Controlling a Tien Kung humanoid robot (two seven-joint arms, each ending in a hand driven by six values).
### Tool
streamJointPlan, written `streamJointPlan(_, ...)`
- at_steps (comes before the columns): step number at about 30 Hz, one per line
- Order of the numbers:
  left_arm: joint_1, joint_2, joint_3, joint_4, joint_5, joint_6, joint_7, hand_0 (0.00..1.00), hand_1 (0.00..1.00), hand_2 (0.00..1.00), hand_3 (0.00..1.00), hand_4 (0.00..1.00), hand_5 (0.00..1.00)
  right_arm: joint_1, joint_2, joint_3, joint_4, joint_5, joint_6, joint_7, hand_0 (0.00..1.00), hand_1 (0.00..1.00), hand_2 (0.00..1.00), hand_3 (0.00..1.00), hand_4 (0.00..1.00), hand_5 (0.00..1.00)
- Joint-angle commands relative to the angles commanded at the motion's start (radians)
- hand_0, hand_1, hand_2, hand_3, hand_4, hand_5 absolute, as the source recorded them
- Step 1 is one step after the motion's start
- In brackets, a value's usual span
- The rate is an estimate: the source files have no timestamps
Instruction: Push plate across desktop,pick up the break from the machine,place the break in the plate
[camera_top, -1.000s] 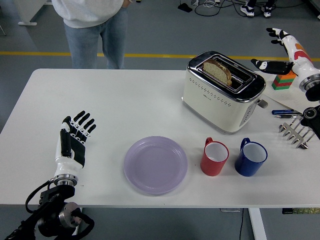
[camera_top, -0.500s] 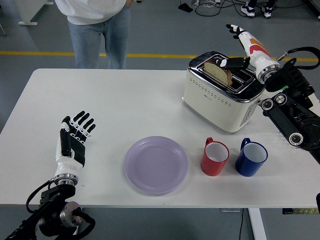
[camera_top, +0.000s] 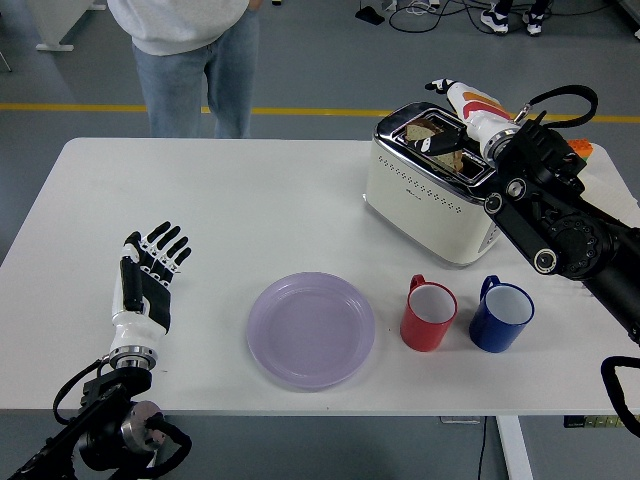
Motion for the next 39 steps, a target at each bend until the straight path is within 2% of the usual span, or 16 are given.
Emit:
streamJointPlan(4, -0.006, 0.0, 0.004, 0.004, -0.002, -0.001, -0.004, 0.713, 0.7, 0.722, 0.641, 0.415, 0.969, 0.05, 0.034, -0.062, -0.093, 0.007, -0.004, -0.016, 0.869, 0.781, 0.783, 0.847, 0.905, 0.28)
streamJointPlan(5, -0.007, 0.0, 0.006, 0.005, -0.002, -0.001, -0.005, 0.714, 0.699, 0.72, 0.638, 0.404, 0.958, 0.061, 0.041, -0.076, -0.116, 0.007, -0.008, -0.018, 0.805, 0.718, 0.707, 0.815, 0.902, 0.283)
streamJointPlan(6, -0.009, -0.001, 0.008, 0.007, -0.003, -0.001, -0.006, 0.714, 0.699, 0.72, 0.638, 0.404, 0.958, 0.071, 0.047, -0.088, -0.139, 0.006, -0.011, -0.019, 0.805, 0.718, 0.707, 0.815, 0.902, 0.283)
streamJointPlan(10, -0.012, -0.004, 0.012, 0.01, -0.005, -0.001, -0.007, 0.714, 0.699, 0.72, 0.638, 0.404, 0.958, 0.105, 0.052, -0.142, -0.2, 0.034, -0.011, -0.023, 0.805, 0.718, 0.707, 0.815, 0.902, 0.283)
streamJointPlan(11, -0.013, -0.005, 0.013, 0.01, -0.006, -0.001, -0.008, 0.713, 0.695, 0.718, 0.637, 0.4, 0.955, 0.112, 0.052, -0.157, -0.212, 0.044, -0.012, -0.023, 0.717, 0.632, 0.608, 0.755, 0.892, 0.287)
streamJointPlan(16, -0.017, -0.005, 0.014, 0.012, -0.006, -0.001, -0.01, 0.713, 0.695, 0.718, 0.637, 0.4, 0.955, 0.135, 0.052, -0.234, -0.263, 0.092, -0.037, -0.022, 0.717, 0.632, 0.608, 0.755, 0.892, 0.287)
streamJointPlan(17, -0.018, -0.006, 0.014, 0.013, -0.006, -0.001, -0.01, 0.713, 0.693, 0.717, 0.635, 0.395, 0.951, 0.137, 0.052, -0.249, -0.272, 0.101, -0.045, -0.021, 0.595, 0.55, 0.544, 0.702, 0.889, 0.286)
streamJointPlan(18, -0.019, -0.006, 0.013, 0.014, -0.007, -0.001, -0.012, 0.713, 0.693, 0.717, 0.635, 0.395, 0.951, 0.139, 0.052, -0.266, -0.28, 0.114, -0.051, -0.019, 0.595, 0.55, 0.544, 0.702, 0.889, 0.286)
streamJointPlan(22, -0.021, -0.008, 0.01, 0.015, -0.006, -0.001, -0.013, 0.713, 0.693, 0.717, 0.635, 0.395, 0.951, 0.142, 0.052, -0.31, -0.298, 0.151, -0.061, -0.014, 0.595, 0.55, 0.544, 0.702, 0.889, 0.286)
streamJointPlan(23, -0.021, -0.008, 0.009, 0.016, -0.007, -0.001, -0.014, 0.712, 0.691, 0.716, 0.633, 0.389, 0.947, 0.143, 0.052, -0.323, -0.305, 0.164, -0.065, -0.008, 0.461, 0.463, 0.479, 0.649, 0.863, 0.276)
streamJointPlan(28, -0.022, -0.01, 0.008, 0.02, -0.008, -0.001, -0.017, 0.712, 0.691, 0.716, 0.633, 0.389, 0.947, 0.147, 0.052, -0.359, -0.314, 0.202, -0.075, 0.01, 0.461, 0.463, 0.479, 0.649, 0.863, 0.276)
streamJointPlan(29, -0.022, -0.01, 0.008, 0.02, -0.008, -0.001, -0.017, 0.712, 0.69, 0.714, 0.631, 0.387, 0.944, 0.147, 0.052, -0.362, -0.314, 0.206, -0.077, 0.013, 0.375, 0.414, 0.454, 0.596, 0.836, 0.252)
streamJointPlan(34, -0.022, -0.01, 0.007, 0.023, -0.009, -0.001, -0.019, 0.712, 0.69, 0.714, 0.631, 0.387, 0.944, 0.153, 0.052, -0.385, -0.312, 0.235, -0.079, 0.038, 0.375, 0.414, 0.454, 0.596, 0.836, 0.252)
streamJointPlan(35, -0.023, -0.011, 0.007, 0.024, -0.01, -0.001, -0.02, 0.711, 0.686, 0.71, 0.63, 0.384, 0.941, 0.155, 0.052, -0.396, -0.314, 0.243, -0.079, 0.04, 0.323, 0.379, 0.416, 0.538, 0.79, 0.232)
streamJointPlan(39, -0.025, -0.011, 0.007, 0.026, -0.011, -0.001, -0.021, 0.711, 0.686, 0.71, 0.63, 0.384, 0.941, 0.165, 0.052, -0.437, -0.319, 0.273, -0.076, 0.042, 0.323, 0.379, 0.416, 0.538, 0.79, 0.232)
